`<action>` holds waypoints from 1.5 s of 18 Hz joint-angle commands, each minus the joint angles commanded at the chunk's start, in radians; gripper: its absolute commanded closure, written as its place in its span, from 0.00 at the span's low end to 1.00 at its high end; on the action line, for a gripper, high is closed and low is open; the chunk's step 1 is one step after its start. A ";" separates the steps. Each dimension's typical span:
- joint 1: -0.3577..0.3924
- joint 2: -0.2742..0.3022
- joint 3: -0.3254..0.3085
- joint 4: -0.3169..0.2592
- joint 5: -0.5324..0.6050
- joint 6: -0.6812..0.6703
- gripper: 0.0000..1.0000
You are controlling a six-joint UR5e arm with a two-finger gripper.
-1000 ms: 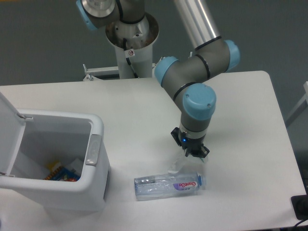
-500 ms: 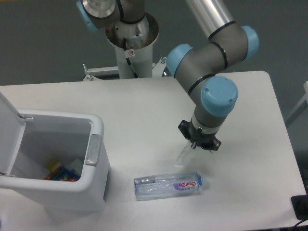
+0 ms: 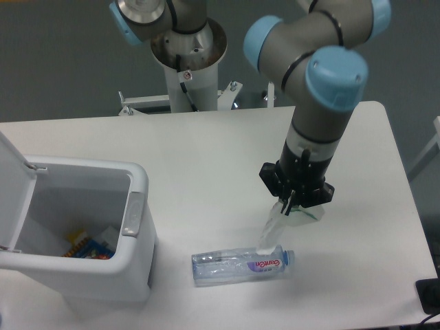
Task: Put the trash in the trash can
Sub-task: 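Lift the paper packet and carry it over the trash bin, then open the gripper to drop the paper packet into the bin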
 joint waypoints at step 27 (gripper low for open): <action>-0.367 0.184 -0.113 0.183 -0.120 -0.198 1.00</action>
